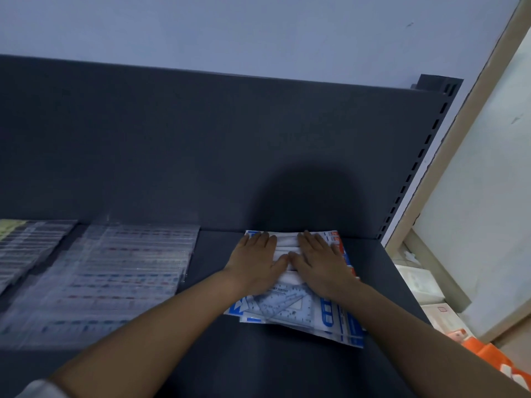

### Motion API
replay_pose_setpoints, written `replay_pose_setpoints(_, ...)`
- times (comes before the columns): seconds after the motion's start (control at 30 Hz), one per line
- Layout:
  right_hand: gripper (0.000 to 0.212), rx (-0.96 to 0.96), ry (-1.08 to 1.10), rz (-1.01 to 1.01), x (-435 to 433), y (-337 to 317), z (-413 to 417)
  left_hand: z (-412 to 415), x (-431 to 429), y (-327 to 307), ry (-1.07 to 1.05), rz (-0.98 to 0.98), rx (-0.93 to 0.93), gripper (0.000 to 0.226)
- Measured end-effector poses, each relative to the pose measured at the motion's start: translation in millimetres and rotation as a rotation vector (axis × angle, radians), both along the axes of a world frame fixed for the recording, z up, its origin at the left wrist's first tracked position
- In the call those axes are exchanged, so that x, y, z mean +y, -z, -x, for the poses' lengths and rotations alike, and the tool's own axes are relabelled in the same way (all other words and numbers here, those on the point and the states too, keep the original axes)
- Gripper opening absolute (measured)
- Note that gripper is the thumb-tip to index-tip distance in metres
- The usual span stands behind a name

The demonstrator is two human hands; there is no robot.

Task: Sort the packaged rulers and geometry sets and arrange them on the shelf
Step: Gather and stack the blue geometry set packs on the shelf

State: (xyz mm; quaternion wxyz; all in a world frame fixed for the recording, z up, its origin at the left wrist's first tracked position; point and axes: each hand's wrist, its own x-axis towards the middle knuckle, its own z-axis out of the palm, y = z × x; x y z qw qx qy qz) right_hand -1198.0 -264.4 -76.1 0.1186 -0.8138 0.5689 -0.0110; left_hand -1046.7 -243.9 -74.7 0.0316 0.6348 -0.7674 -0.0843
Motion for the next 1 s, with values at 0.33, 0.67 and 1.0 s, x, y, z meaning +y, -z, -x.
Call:
replay_pose_setpoints(0.33,0.077,0.053,-0.019,0.033,-0.4,-2.9,3.0,-3.0,-4.4,2.6,-0.012,-0.019,0.066,0.06)
replay_pose_setpoints(0.67,0.107,0.026,-0.026,0.029,-2.0,3.7,8.4,-4.0,-3.5,-1.4,-0.07,-0.102,0.025,0.061)
replay_pose_setpoints(1.0,0.102,0.042,-0.097,0.156,3.3,-1.1,16.1,-0.4,12.6,-0.2,-0.021,0.033,-0.069,0.057)
